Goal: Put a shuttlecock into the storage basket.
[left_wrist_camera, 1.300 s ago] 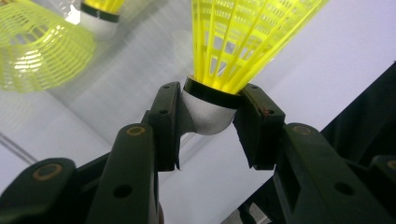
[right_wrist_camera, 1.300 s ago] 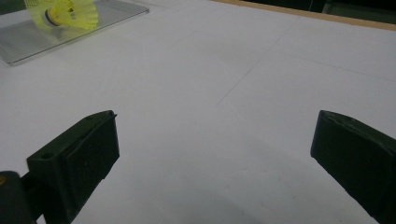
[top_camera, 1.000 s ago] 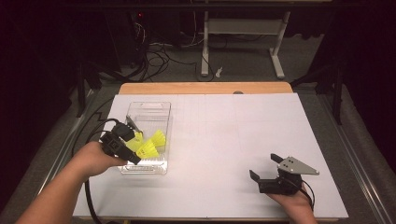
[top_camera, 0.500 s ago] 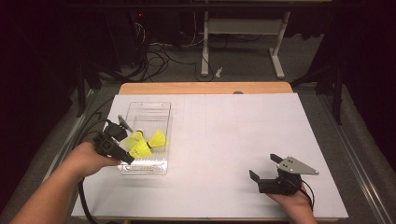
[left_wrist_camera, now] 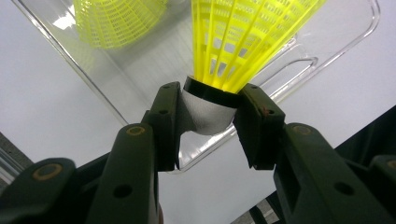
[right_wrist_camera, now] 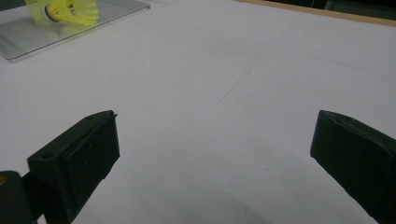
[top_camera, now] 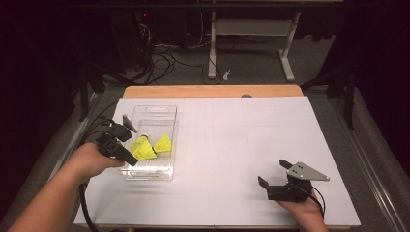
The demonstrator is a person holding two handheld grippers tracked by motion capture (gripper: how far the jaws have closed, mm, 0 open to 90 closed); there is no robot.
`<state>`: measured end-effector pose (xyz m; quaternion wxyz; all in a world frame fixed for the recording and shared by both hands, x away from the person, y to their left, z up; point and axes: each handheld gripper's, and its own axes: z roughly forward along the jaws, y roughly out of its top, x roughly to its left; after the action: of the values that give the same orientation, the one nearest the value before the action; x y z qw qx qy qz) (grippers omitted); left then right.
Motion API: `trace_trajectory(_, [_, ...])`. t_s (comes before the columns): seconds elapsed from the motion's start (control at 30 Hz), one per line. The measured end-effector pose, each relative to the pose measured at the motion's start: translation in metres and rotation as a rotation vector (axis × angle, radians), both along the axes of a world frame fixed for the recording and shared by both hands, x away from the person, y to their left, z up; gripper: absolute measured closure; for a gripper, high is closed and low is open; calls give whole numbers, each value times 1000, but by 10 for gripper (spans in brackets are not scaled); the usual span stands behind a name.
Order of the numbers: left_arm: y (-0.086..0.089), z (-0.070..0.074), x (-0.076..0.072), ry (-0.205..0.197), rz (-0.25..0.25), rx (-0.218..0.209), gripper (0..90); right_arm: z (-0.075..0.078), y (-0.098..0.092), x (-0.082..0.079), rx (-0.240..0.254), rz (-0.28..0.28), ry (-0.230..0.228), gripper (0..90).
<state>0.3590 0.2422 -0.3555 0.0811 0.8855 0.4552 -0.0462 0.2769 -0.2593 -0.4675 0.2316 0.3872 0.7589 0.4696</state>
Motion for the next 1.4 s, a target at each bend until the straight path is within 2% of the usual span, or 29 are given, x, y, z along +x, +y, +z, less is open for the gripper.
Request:
trace_trajectory(0.77, [-1, -37, 11, 49, 31, 14, 623, -1, 2, 0, -7, 5, 4, 20])
trace_trajectory(1.13, [0, -48, 13, 59, 47, 0, 623, -1, 2, 0, -10, 6, 6, 20])
trace_trajectory(1.4, [-4, -52, 13, 61, 39, 14, 622, -1, 1, 0, -10, 5, 7, 20])
